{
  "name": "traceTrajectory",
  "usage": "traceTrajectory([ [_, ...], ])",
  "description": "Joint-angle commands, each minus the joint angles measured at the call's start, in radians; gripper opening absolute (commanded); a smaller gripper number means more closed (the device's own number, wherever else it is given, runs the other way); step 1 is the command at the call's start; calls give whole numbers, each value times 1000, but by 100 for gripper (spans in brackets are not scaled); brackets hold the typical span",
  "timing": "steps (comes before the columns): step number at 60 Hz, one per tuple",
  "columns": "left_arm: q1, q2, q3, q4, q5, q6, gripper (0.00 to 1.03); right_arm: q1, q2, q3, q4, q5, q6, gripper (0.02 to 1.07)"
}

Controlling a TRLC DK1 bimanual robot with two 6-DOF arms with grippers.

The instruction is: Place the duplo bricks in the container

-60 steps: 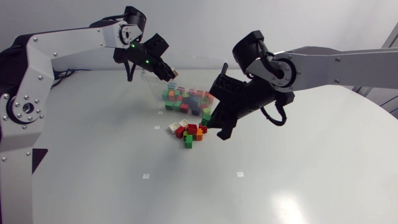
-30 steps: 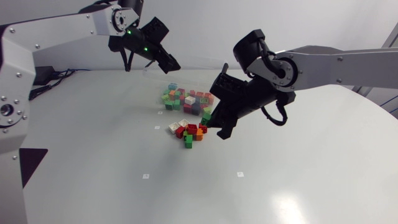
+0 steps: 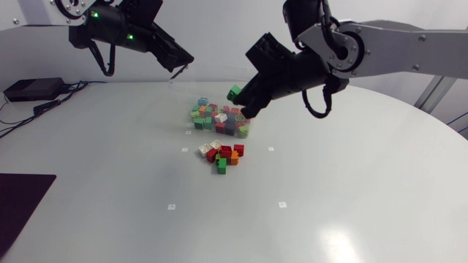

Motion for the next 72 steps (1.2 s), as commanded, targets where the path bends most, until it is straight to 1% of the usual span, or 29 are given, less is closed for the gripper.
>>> traceTrajectory([
  [1, 3, -50, -100, 16, 9, -16, 99, -10, 64, 70, 25, 21, 58, 24],
  [5, 4, -67, -154, 25, 6, -8, 99, -13, 98, 110, 39, 35, 77, 24],
  [8, 9, -77, -215, 41, 6, 20, 99, -14, 136, 151, 45, 50, 91, 24],
  [13, 34, -85, -280, 81, 4, 41, 99, -14, 194, 210, 49, 75, 114, 24],
  [24, 95, -51, -303, 148, 4, 47, 99, -21, 311, 317, 66, 112, 160, 24],
  [31, 132, -2, -277, 188, 4, 41, 99, -25, 369, 380, 63, 141, 189, 25],
  [35, 149, 41, -243, 194, 4, 38, 99, -28, 388, 400, 63, 158, 203, 33],
  [38, 162, 85, -212, 200, 6, 30, 99, -34, 405, 417, 55, 162, 212, 50],
  [39, 169, 107, -195, 200, 6, 29, 99, -36, 409, 420, 52, 161, 213, 57],
  [41, 175, 127, -180, 200, 6, 29, 99, -36, 412, 418, 49, 162, 213, 66],
  [46, 189, 156, -159, 212, 6, 17, 99, -37, 409, 404, 51, 164, 213, 82],
  [47, 192, 168, -149, 225, 6, 9, 99, -36, 405, 400, 51, 164, 213, 88],
  [49, 198, 187, -133, 234, 6, -3, 99, -36, 402, 397, 51, 164, 213, 91],
  [55, 207, 219, -99, 236, 9, -11, 99, -27, 400, 398, 49, 164, 207, 91],
  [58, 212, 222, -90, 236, 10, -17, 99, -18, 400, 403, 48, 164, 203, 93],
  [72, 242, 262, -50, 239, 12, -19, 99, 13, 471, 504, 5, 173, 210, 93],
])
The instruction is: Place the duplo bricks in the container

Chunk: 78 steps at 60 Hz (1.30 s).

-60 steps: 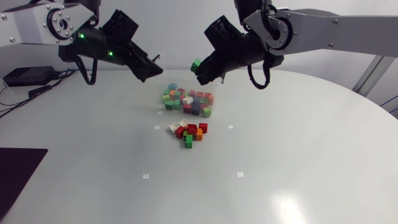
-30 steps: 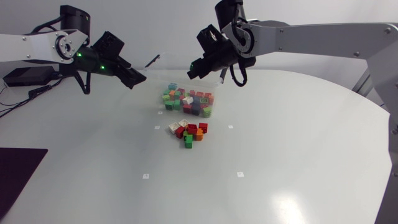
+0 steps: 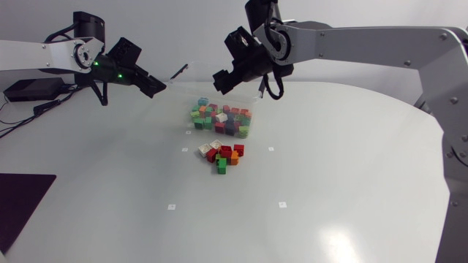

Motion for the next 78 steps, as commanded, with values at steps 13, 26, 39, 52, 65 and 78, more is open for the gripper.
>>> traceTrajectory([
  [13, 56, 142, 110, 18, 11, -29, 99, 40, 141, 168, -53, 52, 43, 93],
  [26, 23, 198, 140, 27, 12, -37, 99, 46, 217, 266, -106, 72, 77, 93],
  [39, -31, 213, 148, 41, 12, -46, 99, 51, 212, 242, -136, 70, 68, 93],
  [52, -57, 172, 101, 41, 29, -57, 99, 52, 128, 105, -133, 60, 23, 93],
  [65, -76, 87, -10, 42, 46, -49, 99, 43, 43, -14, -106, 46, -9, 93],
  [78, -112, -9, -120, 61, 58, -46, 99, 40, -20, -83, -87, 46, -28, 93],
])
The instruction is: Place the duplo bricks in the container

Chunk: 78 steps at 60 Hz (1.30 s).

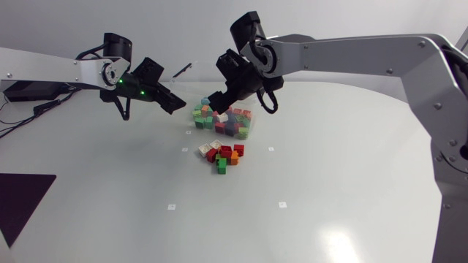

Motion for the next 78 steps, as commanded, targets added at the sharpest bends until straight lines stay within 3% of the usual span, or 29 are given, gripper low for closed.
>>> traceTrajectory([
  [1, -22, -72, -58, 20, 10, -11, 99, -6, -38, -39, 16, -1, -24, 93],
  [19, -21, -151, -63, 36, 18, -13, 99, 12, -77, -49, 54, -2, -22, 93],
  [26, -22, -191, -46, -46, 41, 116, 99, 14, -127, -87, 66, -8, -36, 94],
  [34, -25, -133, 101, -286, 64, 369, 99, 17, -248, -179, 92, -21, -57, 95],
  [46, -42, -41, 223, -433, 47, 592, 99, 26, -404, -319, 123, -22, -93, 95],
  [62, -54, 96, 381, -504, -11, 736, 99, 26, -559, -527, 197, -16, -130, 95],
  [73, -50, 191, 511, -525, -47, 762, 99, 25, -597, -602, 204, -18, -140, 95],
  [78, -53, 260, 611, -597, -79, 785, 99, 21, -614, -630, 212, -21, -142, 95],
])
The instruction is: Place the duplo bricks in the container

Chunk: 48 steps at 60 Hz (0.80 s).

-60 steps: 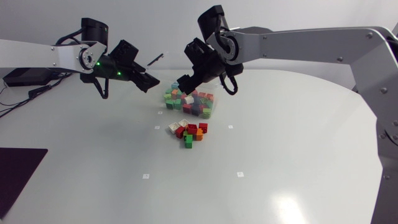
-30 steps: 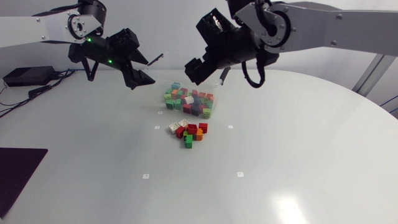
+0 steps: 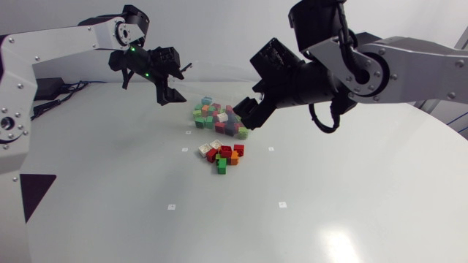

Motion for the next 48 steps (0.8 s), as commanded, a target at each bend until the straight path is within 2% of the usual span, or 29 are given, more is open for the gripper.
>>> traceTrajectory([
  [1, -2, 87, 110, -68, -26, 55, 99, 0, -36, -43, 26, 2, -21, 95],
  [11, -4, 176, 291, -291, -41, 98, 96, -11, -40, -65, 37, -6, -24, 95],
  [18, -9, 179, 294, -315, -55, 102, 90, -14, -39, -74, 50, -10, -26, 95],
  [34, -16, 145, 263, -396, -55, 113, 90, -16, -45, -79, 50, -12, -27, 95],
  [40, -29, 77, 167, -381, -55, 116, 90, -14, -46, -79, 50, -12, -26, 95],
  [48, -32, 51, 127, -361, -55, 115, 90, -14, -48, -76, 50, -12, -21, 95],
])
